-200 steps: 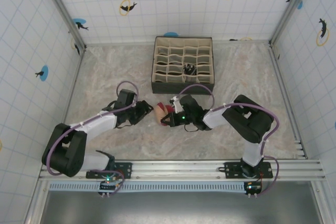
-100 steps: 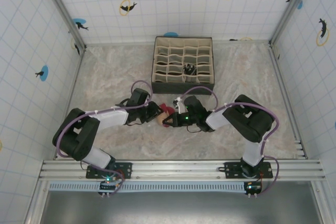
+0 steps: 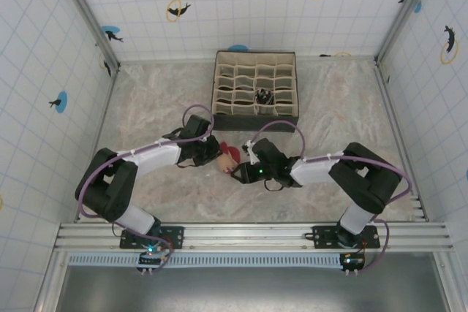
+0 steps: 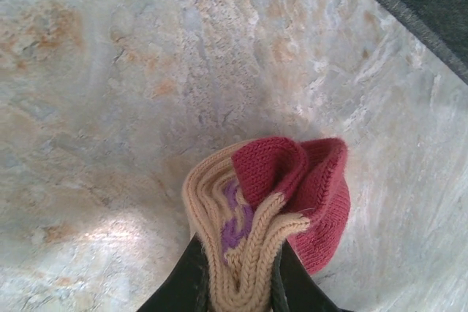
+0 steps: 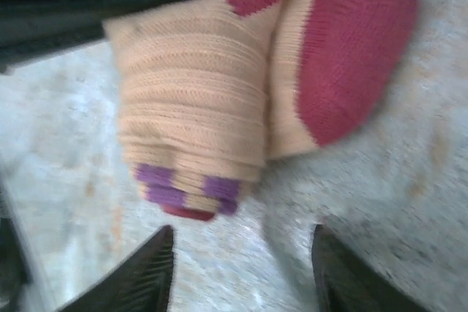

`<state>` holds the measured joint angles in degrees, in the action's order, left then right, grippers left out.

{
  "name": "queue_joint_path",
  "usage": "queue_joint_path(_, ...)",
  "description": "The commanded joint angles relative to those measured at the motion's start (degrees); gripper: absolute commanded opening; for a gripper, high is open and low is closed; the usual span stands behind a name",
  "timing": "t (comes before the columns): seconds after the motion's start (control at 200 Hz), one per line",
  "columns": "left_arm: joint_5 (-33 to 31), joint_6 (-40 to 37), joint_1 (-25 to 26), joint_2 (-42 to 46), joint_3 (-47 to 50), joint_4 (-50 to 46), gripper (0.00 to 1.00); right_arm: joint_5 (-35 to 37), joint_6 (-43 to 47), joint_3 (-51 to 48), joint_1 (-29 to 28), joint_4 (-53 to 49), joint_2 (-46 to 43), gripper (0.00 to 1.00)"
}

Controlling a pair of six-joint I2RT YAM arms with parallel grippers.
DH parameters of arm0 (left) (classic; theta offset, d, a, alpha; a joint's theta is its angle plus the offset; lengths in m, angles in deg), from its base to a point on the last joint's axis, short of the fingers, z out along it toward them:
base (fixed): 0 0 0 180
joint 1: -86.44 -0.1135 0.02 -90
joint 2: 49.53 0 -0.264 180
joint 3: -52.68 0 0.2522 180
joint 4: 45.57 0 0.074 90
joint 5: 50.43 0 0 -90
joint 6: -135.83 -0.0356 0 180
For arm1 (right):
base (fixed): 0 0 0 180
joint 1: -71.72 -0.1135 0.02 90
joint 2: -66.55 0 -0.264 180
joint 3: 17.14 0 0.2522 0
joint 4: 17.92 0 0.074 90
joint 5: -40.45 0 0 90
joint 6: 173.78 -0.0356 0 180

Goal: Roll the socks

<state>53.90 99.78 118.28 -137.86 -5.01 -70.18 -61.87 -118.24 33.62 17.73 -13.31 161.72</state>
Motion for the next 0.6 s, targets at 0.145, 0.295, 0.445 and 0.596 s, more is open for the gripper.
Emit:
queue_joint_path(0.145,0.8,-1.9,-0.1,-3.0,-3.3,-8.1,0.00,28.2,14.4,6.7,-11.0,-11.1,-2.9,0.69)
queue_joint_path(0.295,2.3,-1.8,-0.2,-4.0,-2.5,-8.1,0.00,38.9,19.1,8.9,-16.5,-9.8,0.3,0.71)
queue_joint_path(0.445,3.0,-1.7,-0.2,-4.2,-1.8,-8.0,0.00,48.5,22.4,13.3,-19.6,-10.4,5.6,0.71)
queue_joint_path(0.596,4.2,-0.9,-0.2,-3.7,-0.4,-6.9,0.00,54.0,23.6,15.8,-20.8,-8.7,9.7,0.68)
